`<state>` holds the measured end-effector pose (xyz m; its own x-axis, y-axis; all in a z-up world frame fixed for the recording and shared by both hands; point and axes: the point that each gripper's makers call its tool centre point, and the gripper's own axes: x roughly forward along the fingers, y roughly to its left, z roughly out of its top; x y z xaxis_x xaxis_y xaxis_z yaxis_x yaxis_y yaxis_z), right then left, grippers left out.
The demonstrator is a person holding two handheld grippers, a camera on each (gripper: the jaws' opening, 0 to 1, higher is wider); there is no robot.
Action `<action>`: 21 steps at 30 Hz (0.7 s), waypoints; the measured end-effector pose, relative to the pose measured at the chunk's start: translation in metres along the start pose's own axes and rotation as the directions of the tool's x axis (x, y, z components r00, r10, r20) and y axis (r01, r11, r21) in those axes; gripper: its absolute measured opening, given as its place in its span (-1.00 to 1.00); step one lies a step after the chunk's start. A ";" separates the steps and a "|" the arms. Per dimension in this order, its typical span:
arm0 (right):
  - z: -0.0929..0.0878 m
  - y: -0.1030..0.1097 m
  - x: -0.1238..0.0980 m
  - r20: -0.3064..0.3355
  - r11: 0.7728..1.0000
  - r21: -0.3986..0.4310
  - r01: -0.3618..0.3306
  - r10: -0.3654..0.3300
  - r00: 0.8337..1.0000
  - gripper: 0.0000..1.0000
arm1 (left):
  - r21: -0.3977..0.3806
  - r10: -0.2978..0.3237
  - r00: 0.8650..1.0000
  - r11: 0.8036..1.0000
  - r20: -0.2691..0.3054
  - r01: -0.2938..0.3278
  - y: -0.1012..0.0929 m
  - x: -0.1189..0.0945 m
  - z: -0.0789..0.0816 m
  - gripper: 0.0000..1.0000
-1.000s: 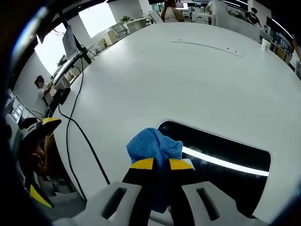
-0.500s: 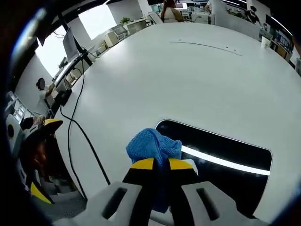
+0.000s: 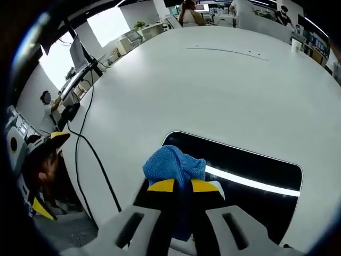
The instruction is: Wipe the mirror surface with the cleaning cloth until all visible marks leave the cleaned area.
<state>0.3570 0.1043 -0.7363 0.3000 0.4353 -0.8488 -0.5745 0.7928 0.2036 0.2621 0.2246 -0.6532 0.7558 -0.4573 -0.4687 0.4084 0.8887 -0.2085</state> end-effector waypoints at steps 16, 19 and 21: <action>-0.009 -0.024 -0.010 0.001 1.000 0.021 0.012 -0.012 1.000 -0.92 | 0.004 -0.015 1.000 1.000 0.002 0.015 -0.003 0.003 0.001 0.95; -0.011 -0.031 -0.013 0.009 0.999 0.040 0.018 -0.018 1.000 -0.92 | 0.005 -0.021 1.000 1.000 0.005 0.021 -0.005 0.004 0.002 0.95; -0.013 -0.034 -0.015 0.016 0.999 0.050 0.018 -0.019 1.000 -0.92 | 0.005 -0.023 1.000 1.000 0.007 0.023 -0.005 0.004 0.002 0.94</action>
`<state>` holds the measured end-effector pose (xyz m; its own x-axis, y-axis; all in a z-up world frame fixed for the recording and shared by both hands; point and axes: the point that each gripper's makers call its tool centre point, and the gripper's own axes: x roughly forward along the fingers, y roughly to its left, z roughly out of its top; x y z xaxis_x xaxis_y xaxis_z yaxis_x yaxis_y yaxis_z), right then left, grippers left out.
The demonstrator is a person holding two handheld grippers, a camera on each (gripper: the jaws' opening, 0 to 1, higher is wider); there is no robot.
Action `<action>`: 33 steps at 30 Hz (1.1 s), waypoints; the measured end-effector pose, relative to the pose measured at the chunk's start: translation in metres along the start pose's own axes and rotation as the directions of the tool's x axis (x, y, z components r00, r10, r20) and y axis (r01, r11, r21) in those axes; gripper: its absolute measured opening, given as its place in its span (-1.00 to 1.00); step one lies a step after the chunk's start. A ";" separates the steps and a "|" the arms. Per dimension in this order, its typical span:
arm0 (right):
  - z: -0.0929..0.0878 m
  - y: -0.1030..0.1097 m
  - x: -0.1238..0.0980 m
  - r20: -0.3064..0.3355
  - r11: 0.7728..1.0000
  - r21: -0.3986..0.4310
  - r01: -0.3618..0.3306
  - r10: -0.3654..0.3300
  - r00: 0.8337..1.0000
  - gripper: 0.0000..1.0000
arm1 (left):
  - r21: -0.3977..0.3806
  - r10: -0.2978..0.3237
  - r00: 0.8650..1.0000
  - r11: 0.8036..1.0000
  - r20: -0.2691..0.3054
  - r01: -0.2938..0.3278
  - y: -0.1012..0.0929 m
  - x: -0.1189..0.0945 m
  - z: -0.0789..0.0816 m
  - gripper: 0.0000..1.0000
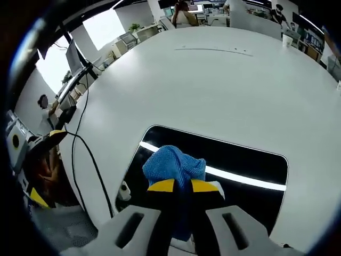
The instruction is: Wipe the mirror surface with the cleaning cloth until all visible marks leave the cleaned area.
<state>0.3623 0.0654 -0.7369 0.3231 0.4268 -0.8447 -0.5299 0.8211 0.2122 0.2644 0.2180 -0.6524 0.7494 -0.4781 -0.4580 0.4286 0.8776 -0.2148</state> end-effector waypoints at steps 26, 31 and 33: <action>-0.013 -0.044 -0.019 0.005 0.999 0.034 0.029 -0.029 1.000 -0.92 | 0.004 -0.010 1.000 1.000 -0.001 0.010 -0.003 -0.003 -0.005 0.93; -0.015 -0.052 -0.023 0.005 0.999 0.033 0.039 -0.039 0.999 -0.92 | 0.008 -0.010 1.000 1.000 0.001 0.010 -0.001 -0.003 -0.003 0.92; -0.016 -0.055 -0.024 0.005 0.998 0.039 0.040 -0.040 0.999 -0.92 | 0.011 -0.010 1.000 1.000 0.002 0.010 -0.001 -0.003 -0.001 0.92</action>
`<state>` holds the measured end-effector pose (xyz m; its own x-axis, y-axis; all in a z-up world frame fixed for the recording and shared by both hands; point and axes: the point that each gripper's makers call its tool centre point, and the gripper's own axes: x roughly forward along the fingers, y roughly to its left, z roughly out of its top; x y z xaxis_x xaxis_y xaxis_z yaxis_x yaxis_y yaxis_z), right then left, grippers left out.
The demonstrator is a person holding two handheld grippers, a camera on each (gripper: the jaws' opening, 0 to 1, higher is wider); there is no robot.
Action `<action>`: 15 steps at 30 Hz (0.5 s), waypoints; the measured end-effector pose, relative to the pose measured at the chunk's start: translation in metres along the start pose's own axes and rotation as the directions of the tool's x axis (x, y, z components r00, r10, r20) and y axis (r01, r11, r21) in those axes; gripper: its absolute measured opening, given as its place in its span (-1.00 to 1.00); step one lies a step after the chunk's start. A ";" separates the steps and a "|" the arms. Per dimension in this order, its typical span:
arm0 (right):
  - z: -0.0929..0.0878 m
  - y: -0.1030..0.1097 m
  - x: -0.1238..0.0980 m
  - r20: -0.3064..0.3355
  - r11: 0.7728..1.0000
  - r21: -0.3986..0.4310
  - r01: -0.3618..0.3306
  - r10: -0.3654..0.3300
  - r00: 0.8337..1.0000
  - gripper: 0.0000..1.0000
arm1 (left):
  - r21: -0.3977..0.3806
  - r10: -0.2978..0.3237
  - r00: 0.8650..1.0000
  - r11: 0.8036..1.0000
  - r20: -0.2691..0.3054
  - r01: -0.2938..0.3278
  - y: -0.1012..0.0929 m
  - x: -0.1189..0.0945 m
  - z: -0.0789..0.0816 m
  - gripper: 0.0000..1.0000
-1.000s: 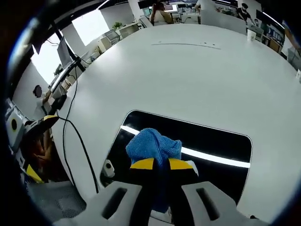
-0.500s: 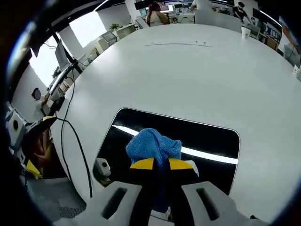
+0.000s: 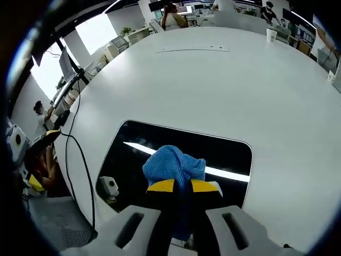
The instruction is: Wipe the mirror surface with the cleaning cloth until all visible marks leave the cleaned area.
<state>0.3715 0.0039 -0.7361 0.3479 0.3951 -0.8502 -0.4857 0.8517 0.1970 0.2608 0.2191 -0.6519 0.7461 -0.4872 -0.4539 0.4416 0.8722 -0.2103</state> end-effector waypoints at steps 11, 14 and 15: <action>-0.006 -0.023 -0.009 -0.008 1.000 0.025 0.006 -0.006 1.000 -0.92 | 0.006 0.000 1.000 1.000 -0.011 0.000 0.004 -0.001 -0.002 0.90; -0.007 -0.029 -0.011 -0.006 0.999 0.041 0.008 -0.008 1.000 -0.92 | 0.006 0.001 1.000 1.000 -0.014 -0.001 0.004 -0.001 -0.002 0.89; -0.008 -0.031 -0.011 -0.006 0.999 0.044 0.008 -0.007 1.000 -0.92 | 0.007 0.000 1.000 1.000 -0.014 0.000 0.003 0.000 -0.002 0.89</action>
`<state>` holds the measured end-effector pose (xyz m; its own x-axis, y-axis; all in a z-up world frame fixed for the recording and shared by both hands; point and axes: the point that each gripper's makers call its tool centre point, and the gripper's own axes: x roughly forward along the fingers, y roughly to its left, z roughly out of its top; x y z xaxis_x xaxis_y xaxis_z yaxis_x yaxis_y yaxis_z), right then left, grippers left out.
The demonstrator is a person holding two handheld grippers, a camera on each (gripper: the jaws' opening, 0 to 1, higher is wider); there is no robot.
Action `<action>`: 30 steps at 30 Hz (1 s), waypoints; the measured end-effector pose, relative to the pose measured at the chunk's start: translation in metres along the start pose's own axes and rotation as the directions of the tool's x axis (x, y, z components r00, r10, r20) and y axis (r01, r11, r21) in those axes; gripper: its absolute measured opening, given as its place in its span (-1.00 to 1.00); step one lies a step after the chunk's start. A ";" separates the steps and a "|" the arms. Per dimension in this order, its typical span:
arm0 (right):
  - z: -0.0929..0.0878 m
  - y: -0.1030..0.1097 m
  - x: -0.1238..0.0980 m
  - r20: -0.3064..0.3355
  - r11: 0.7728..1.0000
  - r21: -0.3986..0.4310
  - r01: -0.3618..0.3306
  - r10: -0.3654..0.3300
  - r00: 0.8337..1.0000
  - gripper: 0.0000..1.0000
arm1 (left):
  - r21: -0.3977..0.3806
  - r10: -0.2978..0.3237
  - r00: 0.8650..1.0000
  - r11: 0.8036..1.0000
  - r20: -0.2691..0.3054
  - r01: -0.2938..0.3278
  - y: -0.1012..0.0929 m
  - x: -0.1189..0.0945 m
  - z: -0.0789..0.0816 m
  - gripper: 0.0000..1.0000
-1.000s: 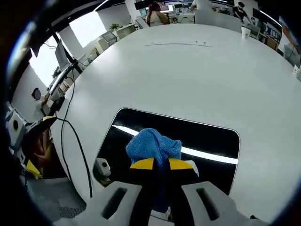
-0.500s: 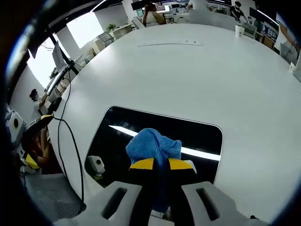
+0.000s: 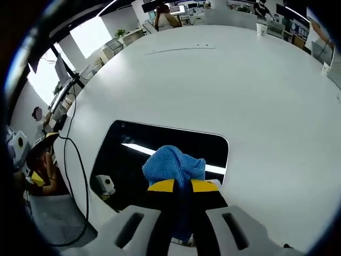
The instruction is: Wipe the mirror surface with the cleaning cloth until all visible marks leave the cleaned area.
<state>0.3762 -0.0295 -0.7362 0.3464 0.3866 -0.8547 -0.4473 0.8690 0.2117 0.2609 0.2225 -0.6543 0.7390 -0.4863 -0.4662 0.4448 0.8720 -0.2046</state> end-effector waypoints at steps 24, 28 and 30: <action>-0.008 -0.033 -0.012 0.002 0.998 0.027 0.048 -0.048 0.999 -0.91 | 0.000 -0.010 1.000 1.000 -0.001 0.010 -0.005 0.005 -0.002 0.88; -0.010 -0.038 -0.012 0.006 0.996 0.076 0.049 -0.049 0.999 -0.90 | 0.000 -0.012 1.000 1.000 0.001 0.012 -0.007 0.005 -0.002 0.88; -0.009 -0.037 -0.012 0.006 0.996 0.072 0.050 -0.051 0.999 -0.90 | 0.000 -0.013 1.000 1.000 0.000 0.013 -0.008 0.005 -0.003 0.88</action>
<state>0.3807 -0.0690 -0.7381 0.3738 0.3436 -0.8615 -0.3689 0.9073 0.2018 0.2601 0.2131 -0.6574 0.7329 -0.4978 -0.4638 0.4545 0.8655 -0.2108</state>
